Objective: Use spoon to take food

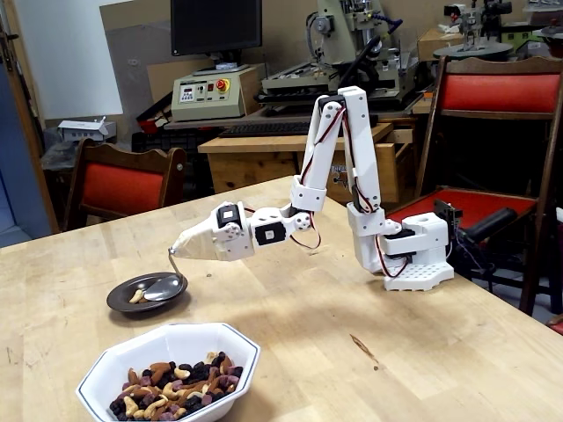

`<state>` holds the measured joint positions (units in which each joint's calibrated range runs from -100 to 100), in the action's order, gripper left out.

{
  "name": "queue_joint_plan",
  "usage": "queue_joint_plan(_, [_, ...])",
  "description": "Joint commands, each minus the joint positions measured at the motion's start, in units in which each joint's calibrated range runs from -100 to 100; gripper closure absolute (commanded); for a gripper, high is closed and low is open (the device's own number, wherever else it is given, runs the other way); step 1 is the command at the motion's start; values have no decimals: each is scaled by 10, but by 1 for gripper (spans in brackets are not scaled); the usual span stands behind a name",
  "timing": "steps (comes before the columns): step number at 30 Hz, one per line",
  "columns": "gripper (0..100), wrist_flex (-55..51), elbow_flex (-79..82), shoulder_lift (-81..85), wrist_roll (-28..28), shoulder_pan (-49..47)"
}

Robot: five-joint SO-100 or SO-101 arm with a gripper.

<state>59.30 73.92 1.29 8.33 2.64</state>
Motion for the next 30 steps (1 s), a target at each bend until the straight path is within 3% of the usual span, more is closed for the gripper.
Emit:
queue_joint_plan(1, [96,13,-11,25,-5,1])
queue_joint_plan(13, [96,10,-11,121,-12,-4])
queue_joint_plan(23, [96,5,-11,124,-87,-4])
queue_joint_plan(30, [96,5,-10,124,-107,-5])
